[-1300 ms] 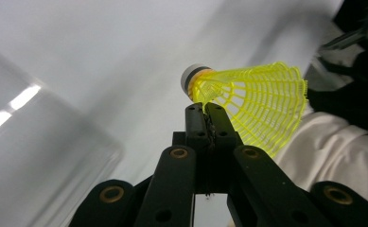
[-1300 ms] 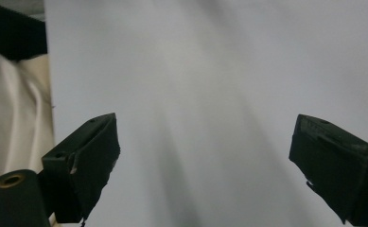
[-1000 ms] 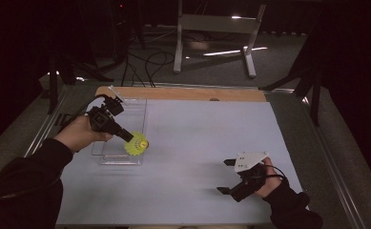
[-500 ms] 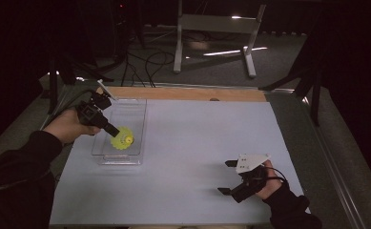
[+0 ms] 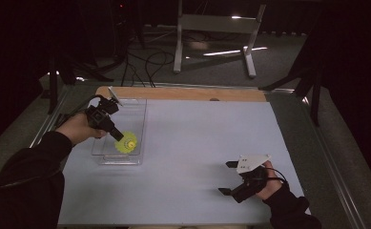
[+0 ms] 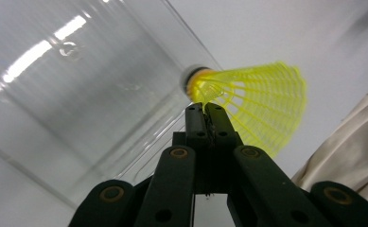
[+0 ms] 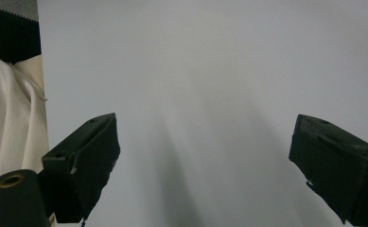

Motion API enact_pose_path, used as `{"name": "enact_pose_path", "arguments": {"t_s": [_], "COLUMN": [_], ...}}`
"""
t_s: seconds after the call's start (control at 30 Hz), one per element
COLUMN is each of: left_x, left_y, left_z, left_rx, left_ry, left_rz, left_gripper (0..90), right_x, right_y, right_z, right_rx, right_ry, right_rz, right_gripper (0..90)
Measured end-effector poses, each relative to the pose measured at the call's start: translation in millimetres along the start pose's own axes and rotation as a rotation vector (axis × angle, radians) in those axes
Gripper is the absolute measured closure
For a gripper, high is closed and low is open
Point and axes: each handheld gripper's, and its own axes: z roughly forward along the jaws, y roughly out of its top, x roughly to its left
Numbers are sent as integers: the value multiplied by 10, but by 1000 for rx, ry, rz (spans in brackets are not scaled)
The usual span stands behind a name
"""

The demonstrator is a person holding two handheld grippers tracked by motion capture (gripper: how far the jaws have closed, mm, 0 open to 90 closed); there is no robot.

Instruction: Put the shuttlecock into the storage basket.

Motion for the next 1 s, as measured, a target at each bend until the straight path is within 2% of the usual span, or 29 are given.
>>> {"name": "enact_pose_path", "arguments": {"t_s": [0.07, 0.43, 0.6, 1.0], "left_x": [25, 68, 95, 172], "left_y": [14, 84, 96, 74], "left_z": [44, 218, 284, 405], "left_rx": [3, 34, 40, 51], "left_ry": [-7, -12, -26, -19], "left_rz": [-14, -28, -41, -74], "left_gripper": [900, 900, 900, 900], "right_x": [3, 1, 2, -3], "right_y": [-5, -23, -26, -38], "right_z": [9, 22, 27, 33], "right_rx": [-1, 5, 10, 16], "right_ry": [4, 9, 12, 15], "right_rz": [4, 7, 7, 12], "right_gripper": [92, 92, 92, 92]}}
